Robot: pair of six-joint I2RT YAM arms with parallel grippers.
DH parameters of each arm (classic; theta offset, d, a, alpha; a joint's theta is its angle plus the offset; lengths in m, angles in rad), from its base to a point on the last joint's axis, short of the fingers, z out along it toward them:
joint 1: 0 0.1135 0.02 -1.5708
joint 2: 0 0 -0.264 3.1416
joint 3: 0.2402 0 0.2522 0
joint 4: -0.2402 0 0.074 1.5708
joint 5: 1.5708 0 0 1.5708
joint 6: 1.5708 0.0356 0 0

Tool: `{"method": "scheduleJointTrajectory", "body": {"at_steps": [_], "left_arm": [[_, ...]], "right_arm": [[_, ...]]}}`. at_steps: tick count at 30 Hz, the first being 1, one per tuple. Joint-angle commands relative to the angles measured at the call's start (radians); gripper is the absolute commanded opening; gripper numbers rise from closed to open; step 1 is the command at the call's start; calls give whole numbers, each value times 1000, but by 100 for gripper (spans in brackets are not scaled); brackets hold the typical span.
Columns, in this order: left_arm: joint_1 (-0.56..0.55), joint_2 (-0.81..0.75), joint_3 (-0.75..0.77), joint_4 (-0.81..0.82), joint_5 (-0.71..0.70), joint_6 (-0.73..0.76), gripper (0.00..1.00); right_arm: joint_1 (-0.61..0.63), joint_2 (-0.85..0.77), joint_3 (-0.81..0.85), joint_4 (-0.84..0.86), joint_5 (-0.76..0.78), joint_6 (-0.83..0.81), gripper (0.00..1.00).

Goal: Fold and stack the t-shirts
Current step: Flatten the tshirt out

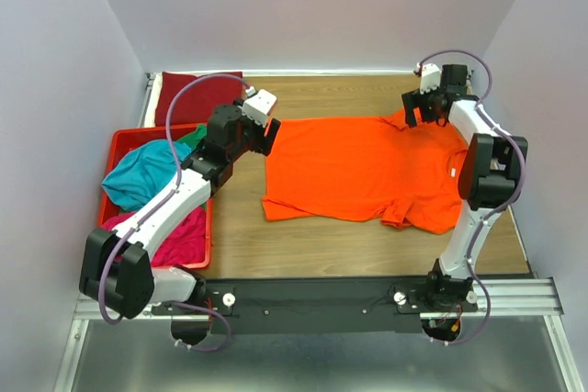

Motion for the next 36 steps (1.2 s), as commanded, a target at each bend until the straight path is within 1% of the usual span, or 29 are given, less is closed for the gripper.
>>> {"method": "scheduleJointTrajectory", "body": {"at_steps": [1, 3, 5, 7, 8, 10, 11, 13, 14, 16, 17, 18, 22, 28, 30, 33, 36], "left_arm": [[5, 13, -35, 29, 29, 36, 77], [6, 7, -58, 45, 11, 46, 77], [5, 3, -75, 54, -5, 52, 77], [6, 11, -72, 54, -15, 63, 77], [7, 16, -65, 52, -23, 69, 77], [7, 29, -57, 49, -24, 72, 77], [6, 34, -51, 46, -24, 72, 77], [6, 42, -43, 43, -17, 75, 77], [6, 54, -39, 37, -17, 76, 77], [6, 68, -34, 29, -15, 81, 77], [6, 71, -28, 28, -12, 82, 77], [6, 74, -28, 23, -11, 82, 77], [7, 86, -23, 17, -8, 87, 77], [6, 99, -17, 14, -8, 92, 77], [7, 102, -15, 10, -8, 90, 77], [6, 106, -12, 6, -3, 90, 77], [6, 108, -12, 5, -3, 90, 77]], "right_arm": [[-4, 95, 99, 150, 168, 209, 100], [-13, 147, 157, 150, 196, 266, 99], [-34, 196, 213, 152, 201, 327, 94], [-57, 225, 262, 149, 187, 366, 83], [-62, 244, 271, 152, 187, 386, 76], [-77, 264, 300, 149, 177, 401, 71], [-82, 284, 308, 149, 164, 412, 62], [-90, 299, 322, 147, 157, 423, 56], [-99, 310, 337, 146, 138, 433, 55], [-102, 344, 354, 128, 118, 435, 44], [-105, 354, 361, 118, 91, 437, 43], [-105, 364, 377, 108, 82, 465, 43], [-107, 406, 411, 92, 46, 481, 42], [-107, 431, 434, 72, 34, 487, 42], [-110, 436, 432, 69, 26, 486, 35], [-108, 440, 434, 68, 22, 486, 30], [-108, 443, 440, 68, 28, 484, 19]]}}
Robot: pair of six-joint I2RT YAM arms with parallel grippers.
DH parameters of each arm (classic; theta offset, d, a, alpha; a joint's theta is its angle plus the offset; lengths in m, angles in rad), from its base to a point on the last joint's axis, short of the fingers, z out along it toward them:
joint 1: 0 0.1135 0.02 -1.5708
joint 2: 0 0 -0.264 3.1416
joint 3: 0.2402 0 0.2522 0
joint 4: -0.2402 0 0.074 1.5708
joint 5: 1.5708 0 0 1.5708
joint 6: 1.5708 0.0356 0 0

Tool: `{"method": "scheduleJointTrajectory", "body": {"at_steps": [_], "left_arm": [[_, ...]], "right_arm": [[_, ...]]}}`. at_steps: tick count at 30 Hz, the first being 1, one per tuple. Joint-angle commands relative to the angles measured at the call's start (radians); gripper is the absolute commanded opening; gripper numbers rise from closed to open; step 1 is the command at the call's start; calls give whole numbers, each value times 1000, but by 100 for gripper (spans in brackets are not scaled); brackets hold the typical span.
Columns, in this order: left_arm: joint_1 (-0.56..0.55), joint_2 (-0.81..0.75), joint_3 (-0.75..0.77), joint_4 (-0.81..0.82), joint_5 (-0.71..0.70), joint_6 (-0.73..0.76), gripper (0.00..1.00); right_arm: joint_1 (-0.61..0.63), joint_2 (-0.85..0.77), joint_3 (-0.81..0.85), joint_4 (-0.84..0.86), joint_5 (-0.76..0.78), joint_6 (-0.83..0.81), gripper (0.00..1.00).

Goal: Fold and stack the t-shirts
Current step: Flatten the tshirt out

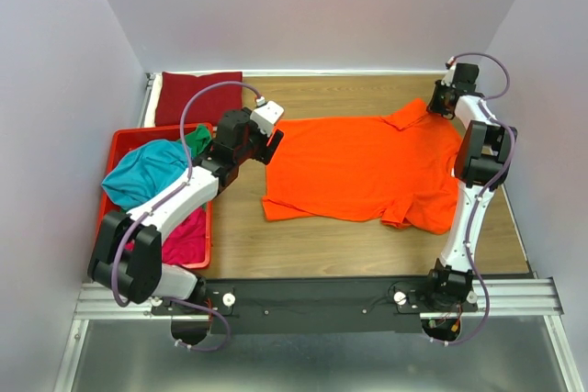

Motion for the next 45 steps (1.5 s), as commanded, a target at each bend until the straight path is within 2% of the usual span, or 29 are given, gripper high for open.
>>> {"method": "scheduleJointTrajectory", "body": {"at_steps": [1, 2, 3, 5, 10, 13, 15, 18, 22, 27, 31, 37, 40, 45], "left_arm": [[6, 11, 36, -8, -7, 8, 77], [6, 11, 36, -8, -7, 8, 77], [7, 11, 36, -7, -8, 7, 77], [7, 16, 36, -5, -16, 1, 77], [33, 43, 39, 18, 1, -68, 76], [119, 122, 66, 41, 123, -209, 69], [188, 174, 123, 24, 180, -318, 69], [220, 281, 210, -5, 248, -349, 69], [222, 422, 322, -33, 266, -342, 69], [222, 510, 416, -76, 220, -328, 69], [222, 571, 459, -95, 220, -319, 69], [222, 576, 453, -97, 219, -303, 69], [223, 570, 453, -105, 203, -290, 69], [226, 593, 485, -114, 193, -285, 69]], "right_arm": [[1, 34, 42, -26, -19, 9, 18], [1, 34, 43, -26, -11, 9, 14], [1, 31, 45, -25, -7, 9, 5], [1, 26, 45, -25, 6, 12, 1], [-2, -10, 30, -16, 16, 4, 1], [-19, -53, -18, 23, -14, 13, 1], [-23, -92, -48, 55, -51, 12, 1], [-36, -130, -105, 87, -150, 9, 1], [-48, -129, -115, 92, -238, 24, 1], [-70, -104, -99, 104, -395, 107, 1], [-70, -95, -84, 106, -335, 109, 4], [-71, -73, -79, 106, -247, 82, 8], [-73, -63, -82, 106, -243, 79, 1], [-76, -95, -119, 110, -303, 89, 1]]}}
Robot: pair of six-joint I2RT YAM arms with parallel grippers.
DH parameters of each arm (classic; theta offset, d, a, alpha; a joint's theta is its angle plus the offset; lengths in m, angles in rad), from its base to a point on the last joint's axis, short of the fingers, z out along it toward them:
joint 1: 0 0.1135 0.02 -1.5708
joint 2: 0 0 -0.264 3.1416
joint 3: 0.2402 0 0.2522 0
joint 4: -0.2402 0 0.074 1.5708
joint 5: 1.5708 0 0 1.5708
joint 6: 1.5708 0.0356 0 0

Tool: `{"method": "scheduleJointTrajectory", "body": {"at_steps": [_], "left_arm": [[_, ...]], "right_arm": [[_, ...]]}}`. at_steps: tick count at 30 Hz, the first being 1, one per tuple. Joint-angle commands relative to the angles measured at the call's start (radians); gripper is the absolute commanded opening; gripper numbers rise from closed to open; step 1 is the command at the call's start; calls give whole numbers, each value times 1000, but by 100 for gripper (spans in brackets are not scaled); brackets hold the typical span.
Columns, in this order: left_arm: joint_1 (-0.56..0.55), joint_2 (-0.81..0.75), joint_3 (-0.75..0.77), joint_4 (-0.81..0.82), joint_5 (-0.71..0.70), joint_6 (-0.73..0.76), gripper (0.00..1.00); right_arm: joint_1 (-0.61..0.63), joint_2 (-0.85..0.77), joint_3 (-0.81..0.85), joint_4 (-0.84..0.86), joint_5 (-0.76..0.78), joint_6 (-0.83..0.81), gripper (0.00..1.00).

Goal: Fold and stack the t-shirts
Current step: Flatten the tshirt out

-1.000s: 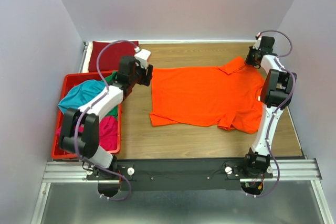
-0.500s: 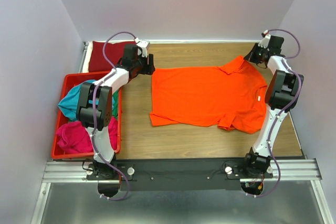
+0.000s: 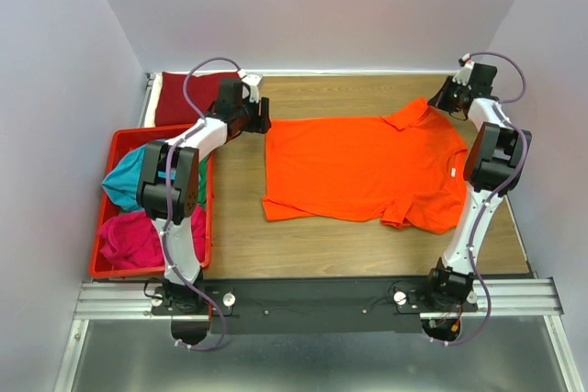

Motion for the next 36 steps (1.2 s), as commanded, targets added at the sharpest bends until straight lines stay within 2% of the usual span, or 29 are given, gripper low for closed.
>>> {"method": "scheduleJointTrajectory", "body": {"at_steps": [1, 4, 15, 19, 28, 33, 34, 35, 36], "left_arm": [[6, 26, 51, -29, -14, 17, 69], [9, 69, 101, -46, -2, 20, 68], [11, 285, 348, -196, 44, 40, 49], [9, 321, 373, -225, 49, 40, 49], [7, 387, 451, -293, 125, 30, 38], [1, 416, 468, -322, 133, 37, 22], [1, 419, 468, -322, 124, 39, 16], [1, 414, 466, -319, 119, 39, 1], [1, 408, 454, -316, 115, 39, 0]], "right_arm": [[-8, -16, -28, 27, -30, 8, 1], [-8, -54, -69, 41, -36, 1, 1], [-8, -103, -150, 51, -82, -16, 1], [-8, -116, -169, 51, -85, -30, 1], [-8, -143, -210, 51, -96, -44, 1], [-8, -168, -239, 51, -100, -48, 1], [-8, -171, -242, 54, -102, -50, 1], [-8, -177, -253, 51, -103, -50, 1], [-8, -181, -262, 51, -105, -51, 1]]}}
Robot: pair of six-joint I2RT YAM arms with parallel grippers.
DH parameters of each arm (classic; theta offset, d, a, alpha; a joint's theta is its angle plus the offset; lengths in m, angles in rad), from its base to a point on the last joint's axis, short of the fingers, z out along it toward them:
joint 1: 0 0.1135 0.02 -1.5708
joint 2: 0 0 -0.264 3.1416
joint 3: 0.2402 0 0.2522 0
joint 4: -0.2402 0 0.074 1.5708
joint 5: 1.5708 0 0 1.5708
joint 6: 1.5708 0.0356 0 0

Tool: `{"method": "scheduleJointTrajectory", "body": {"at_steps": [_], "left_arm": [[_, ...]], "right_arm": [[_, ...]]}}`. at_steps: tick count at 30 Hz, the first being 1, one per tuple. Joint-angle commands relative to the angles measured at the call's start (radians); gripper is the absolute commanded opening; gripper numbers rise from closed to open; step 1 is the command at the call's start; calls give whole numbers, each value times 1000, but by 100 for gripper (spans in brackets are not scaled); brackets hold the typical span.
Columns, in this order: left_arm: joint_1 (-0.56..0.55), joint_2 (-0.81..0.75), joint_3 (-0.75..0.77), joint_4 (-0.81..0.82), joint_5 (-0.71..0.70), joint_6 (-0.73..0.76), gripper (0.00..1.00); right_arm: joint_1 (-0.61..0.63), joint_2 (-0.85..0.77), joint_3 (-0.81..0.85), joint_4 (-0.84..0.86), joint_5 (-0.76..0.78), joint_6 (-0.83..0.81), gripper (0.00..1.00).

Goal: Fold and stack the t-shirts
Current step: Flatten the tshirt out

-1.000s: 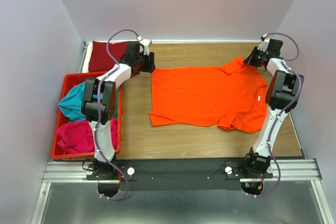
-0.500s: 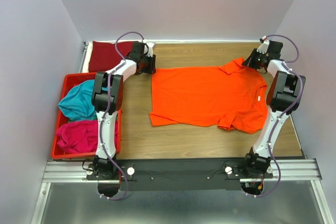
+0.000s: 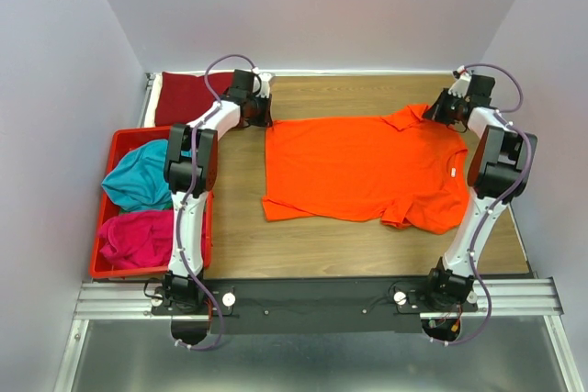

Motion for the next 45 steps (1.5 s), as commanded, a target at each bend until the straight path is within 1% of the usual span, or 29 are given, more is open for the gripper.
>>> {"method": "scheduleJointTrajectory", "body": {"at_steps": [1, 4, 6, 7, 8, 9, 10, 11, 12, 13, 14, 16, 17, 18, 19, 20, 22, 23, 24, 25, 27, 28, 30, 31, 33, 34, 38, 41, 45], "left_arm": [[-2, 18, -14, -38, 7, 3, 0], [-2, -73, -76, 25, -26, 1, 0], [-2, -182, -138, 80, -67, 2, 0], [-1, -224, -164, 102, -84, 1, 0], [-2, -316, -195, 128, -113, 1, 0], [-2, -364, -253, 165, -127, 1, 0], [-2, -459, -286, 182, -153, 1, 0], [-2, -505, -315, 195, -162, 2, 0], [-2, -554, -389, 232, -168, 4, 0], [-2, -605, -428, 255, -176, 7, 0], [-2, -707, -470, 278, -196, 9, 0], [-2, -810, -571, 332, -222, 18, 0], [-2, -914, -596, 347, -228, 21, 0], [-1, -965, -634, 370, -236, 25, 0], [-2, -1016, -648, 380, -248, 29, 0], [-2, -1112, -654, 387, -253, 38, 0], [-4, -1203, -646, 407, -260, 42, 0], [-4, -1283, -636, 415, -262, 44, 0], [-4, -1318, -620, 421, -262, 45, 0], [-5, -1376, -587, 433, -260, 44, 0], [-7, -1421, -515, 444, -257, 33, 0], [-7, -1437, -487, 446, -245, 26, 0], [-7, -1467, -430, 444, -222, 15, 0], [-7, -1473, -378, 446, -211, -13, 0], [-7, -1480, -329, 447, -165, -40, 0], [-7, -1484, -288, 452, -138, -74, 0], [-7, -1489, -220, 469, -92, -137, 0], [-5, -1497, -197, 478, -75, -165, 0], [-7, -1490, -197, 484, -53, -186, 0]], "right_arm": [[-6, -74, -40, 14, -29, -27, 1], [-6, -149, -101, 14, -30, -56, 1], [-6, -206, -144, 14, -20, -76, 1], [-6, -246, -197, 12, -16, -106, 1], [-7, -324, -223, 12, -11, -115, 1], [-7, -375, -254, 12, -10, -122, 1], [-9, -471, -304, 12, -8, -134, 1], [-9, -531, -332, 11, -3, -135, 1], [-10, -586, -355, 6, 6, -149, 1], [-10, -638, -371, -1, 10, -157, 1], [-12, -747, -388, -14, 13, -168, 1], [-12, -842, -373, -66, 23, -200, 1], [-14, -882, -333, -86, 23, -211, 1], [-15, -950, -299, -122, 20, -220, 1], [-15, -978, -262, -141, 17, -221, 1], [-17, -1001, -169, -159, 17, -221, 1], [-17, -1047, -75, -202, 15, -208, 1], [-18, -1058, -19, -213, 21, -200, 1], [-18, -1064, 79, -231, 27, -191, 1], [-18, -1074, 135, -238, 44, -180, 1], [-18, -1079, 227, -256, 65, -162, 1], [-18, -1082, 323, -261, 81, -145, 1], [-18, -1081, 419, -267, 102, -126, 1], [-18, -1081, 507, -271, 130, -111, 1], [-18, -1075, 598, -273, 164, -108, 1], [-18, -1072, 676, -271, 202, -111, 1], [-18, -1085, 756, -247, 288, -154, 1], [-12, -1105, 746, -238, 343, -175, 1], [0, -1108, 724, -232, 360, -178, 1]]}}
